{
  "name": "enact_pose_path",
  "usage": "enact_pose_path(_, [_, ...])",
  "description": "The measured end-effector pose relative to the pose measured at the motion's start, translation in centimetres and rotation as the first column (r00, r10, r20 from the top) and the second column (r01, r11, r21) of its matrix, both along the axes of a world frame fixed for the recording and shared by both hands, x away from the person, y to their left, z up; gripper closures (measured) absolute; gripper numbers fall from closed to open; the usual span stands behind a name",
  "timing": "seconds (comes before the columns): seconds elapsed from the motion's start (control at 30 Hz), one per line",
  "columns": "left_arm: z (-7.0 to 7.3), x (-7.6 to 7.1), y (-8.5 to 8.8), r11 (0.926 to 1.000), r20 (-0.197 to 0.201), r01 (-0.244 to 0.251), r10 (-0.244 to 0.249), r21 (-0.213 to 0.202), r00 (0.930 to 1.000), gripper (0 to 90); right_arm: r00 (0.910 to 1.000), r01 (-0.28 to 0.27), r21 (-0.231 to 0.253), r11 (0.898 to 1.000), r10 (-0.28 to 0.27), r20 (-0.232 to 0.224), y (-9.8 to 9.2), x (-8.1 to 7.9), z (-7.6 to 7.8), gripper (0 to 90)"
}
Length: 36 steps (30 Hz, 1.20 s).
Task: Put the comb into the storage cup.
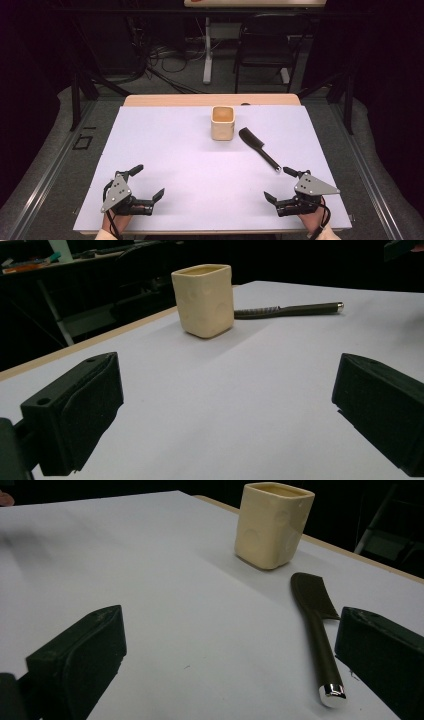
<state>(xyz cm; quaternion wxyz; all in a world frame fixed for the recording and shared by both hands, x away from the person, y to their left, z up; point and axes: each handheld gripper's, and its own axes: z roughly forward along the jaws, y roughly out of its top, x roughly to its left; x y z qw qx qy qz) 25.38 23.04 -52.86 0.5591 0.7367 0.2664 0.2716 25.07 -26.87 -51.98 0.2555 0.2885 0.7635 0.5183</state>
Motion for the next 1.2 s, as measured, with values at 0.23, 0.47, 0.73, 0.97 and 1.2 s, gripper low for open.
enact_pose_path(0.23, [0.0, 0.1, 0.1, 1.0, -0.002, -0.004, 0.004, -0.005, 1.0, 0.2, 0.9999, 0.006, -0.013, 1.0, -0.006, -0.008, 0.1, 0.1, 0.0, 0.0])
enact_pose_path(0.47, [0.0, 0.1, 0.0, 1.0, 0.0, -0.003, 0.003, 0.002, 1.0, 0.1, 0.9997, 0.002, -0.024, 1.0, -0.002, -0.022, 0.3, 0.2, 0.0, 0.0])
enact_pose_path(0.73, [0.0, 0.2, 0.1, 0.9999, -0.001, -0.011, 0.011, -0.003, 0.9999, 0.2, 0.9983, -0.01, -0.039, 0.999, 0.008, -0.058, 1.0, 0.8, 0.0, 0.0])
enact_pose_path(0.97, [0.0, 0.0, 0.1, 0.9999, 0.005, -0.016, 0.016, -0.002, 0.9999, 0.1, 0.9961, 0.005, -0.046, 0.999, -0.009, -0.088, 1.1, 1.7, 0.3, 0.0])
enact_pose_path(1.2, [0.0, 0.1, 0.1, 0.9998, 0.002, -0.017, 0.017, 0.0, 0.9998, 0.1, 0.99, 0.021, -0.048, 0.999, -0.028, -0.138, 1.1, 2.7, 0.7, 0.0])
